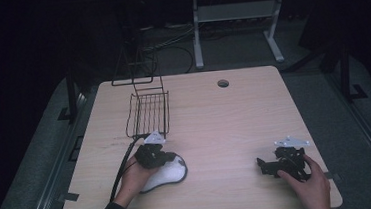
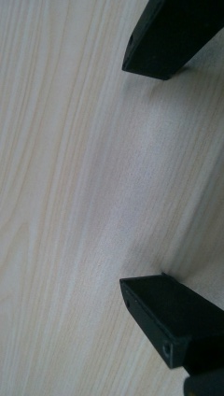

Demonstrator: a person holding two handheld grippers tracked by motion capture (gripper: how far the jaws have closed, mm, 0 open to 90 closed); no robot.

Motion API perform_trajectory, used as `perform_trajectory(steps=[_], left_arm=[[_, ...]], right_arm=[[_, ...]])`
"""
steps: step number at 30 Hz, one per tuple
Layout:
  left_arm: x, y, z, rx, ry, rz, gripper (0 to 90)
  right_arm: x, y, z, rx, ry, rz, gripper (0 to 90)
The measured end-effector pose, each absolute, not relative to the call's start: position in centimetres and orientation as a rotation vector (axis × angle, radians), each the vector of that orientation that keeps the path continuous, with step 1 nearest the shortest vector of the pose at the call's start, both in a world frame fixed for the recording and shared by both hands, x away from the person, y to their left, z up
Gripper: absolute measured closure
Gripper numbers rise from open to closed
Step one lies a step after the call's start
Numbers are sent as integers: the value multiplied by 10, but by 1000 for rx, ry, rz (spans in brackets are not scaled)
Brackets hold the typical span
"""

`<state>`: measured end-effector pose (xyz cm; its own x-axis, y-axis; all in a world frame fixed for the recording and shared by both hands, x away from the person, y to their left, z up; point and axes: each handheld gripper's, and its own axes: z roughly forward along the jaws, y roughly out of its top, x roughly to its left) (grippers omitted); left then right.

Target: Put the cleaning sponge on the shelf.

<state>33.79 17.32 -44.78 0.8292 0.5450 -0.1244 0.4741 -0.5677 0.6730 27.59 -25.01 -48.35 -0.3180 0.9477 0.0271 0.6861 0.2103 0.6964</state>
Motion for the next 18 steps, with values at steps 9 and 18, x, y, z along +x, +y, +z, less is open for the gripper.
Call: perform_trajectory(steps=[9, 18], left_arm=[[355, 184, -449, 2233, 808, 143, 898], [350, 194, -439, 2174, 801, 128, 852]], right_arm=[[276, -250, -484, 1517, 2084, 870, 0], [276, -250, -484, 1517, 2084, 869, 0]])
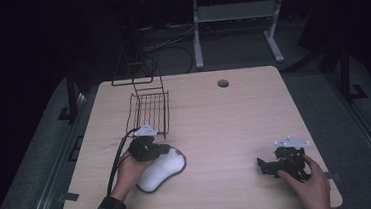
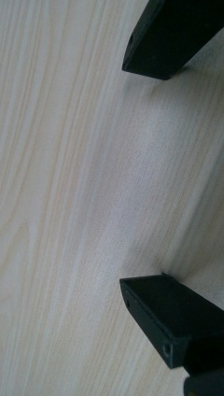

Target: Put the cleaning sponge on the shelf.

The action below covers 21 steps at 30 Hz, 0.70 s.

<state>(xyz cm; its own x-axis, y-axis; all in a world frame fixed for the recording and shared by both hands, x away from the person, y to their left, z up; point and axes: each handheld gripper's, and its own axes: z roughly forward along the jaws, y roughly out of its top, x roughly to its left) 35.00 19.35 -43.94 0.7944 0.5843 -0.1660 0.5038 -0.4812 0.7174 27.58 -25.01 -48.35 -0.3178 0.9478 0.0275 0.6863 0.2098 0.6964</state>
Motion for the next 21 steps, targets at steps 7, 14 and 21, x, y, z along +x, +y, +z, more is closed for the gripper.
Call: perform_trajectory(steps=[7, 14, 21], left_arm=[[342, 206, -433, 2136, 818, 123, 675], [329, 219, -431, 2130, 851, 129, 448], [318, 223, -433, 2121, 847, 139, 273]], right_arm=[[276, -250, -484, 1516, 2084, 869, 0], [276, -250, -484, 1517, 2084, 869, 0], [276, -250, -484, 1517, 2084, 869, 0]])
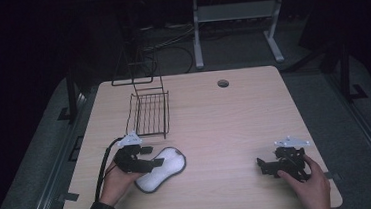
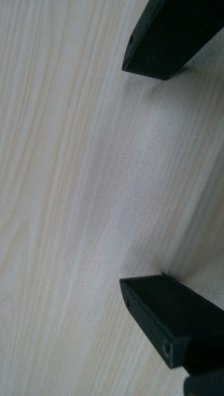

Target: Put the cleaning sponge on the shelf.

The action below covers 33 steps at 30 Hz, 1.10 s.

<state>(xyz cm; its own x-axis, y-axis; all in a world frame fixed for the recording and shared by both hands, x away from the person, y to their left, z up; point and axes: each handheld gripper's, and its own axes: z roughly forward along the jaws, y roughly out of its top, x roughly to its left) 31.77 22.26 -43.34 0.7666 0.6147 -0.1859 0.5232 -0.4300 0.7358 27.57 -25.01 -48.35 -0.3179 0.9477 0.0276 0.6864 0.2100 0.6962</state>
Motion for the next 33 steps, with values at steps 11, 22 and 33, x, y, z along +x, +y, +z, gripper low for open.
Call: perform_trajectory(steps=[11, 22, 33], left_arm=[[311, 217, -445, 2204, 842, 202, 141], [313, 214, -454, 2222, 842, 198, 131], [313, 209, -460, 2262, 829, 188, 130]], right_arm=[[276, -250, -484, 1517, 2084, 869, 0], [276, -250, -484, 1517, 2085, 869, 0], [276, -250, -483, 1517, 2085, 869, 0]])
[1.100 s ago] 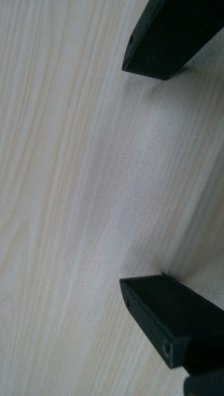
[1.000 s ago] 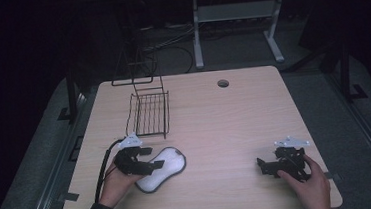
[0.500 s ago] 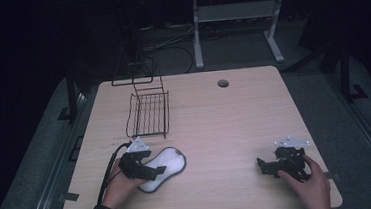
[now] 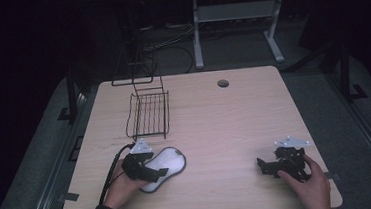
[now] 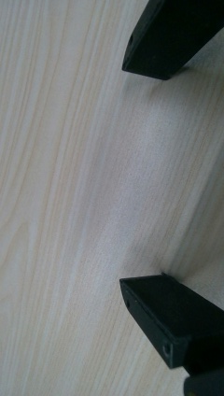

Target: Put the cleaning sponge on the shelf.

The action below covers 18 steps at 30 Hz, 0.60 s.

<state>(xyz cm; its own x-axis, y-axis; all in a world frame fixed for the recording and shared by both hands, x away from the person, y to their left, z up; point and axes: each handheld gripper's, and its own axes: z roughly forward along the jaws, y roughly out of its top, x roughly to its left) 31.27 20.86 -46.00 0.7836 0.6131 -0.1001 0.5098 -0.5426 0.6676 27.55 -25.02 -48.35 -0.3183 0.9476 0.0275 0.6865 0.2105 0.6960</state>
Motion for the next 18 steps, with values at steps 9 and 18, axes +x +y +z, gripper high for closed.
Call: perform_trajectory(steps=[9, 18], left_arm=[[313, 207, -464, 2285, 827, 181, 129], [313, 204, -464, 2303, 832, 191, 132]], right_arm=[[275, -250, -484, 1516, 2085, 868, 0], [275, -250, -484, 1516, 2085, 868, 0]])
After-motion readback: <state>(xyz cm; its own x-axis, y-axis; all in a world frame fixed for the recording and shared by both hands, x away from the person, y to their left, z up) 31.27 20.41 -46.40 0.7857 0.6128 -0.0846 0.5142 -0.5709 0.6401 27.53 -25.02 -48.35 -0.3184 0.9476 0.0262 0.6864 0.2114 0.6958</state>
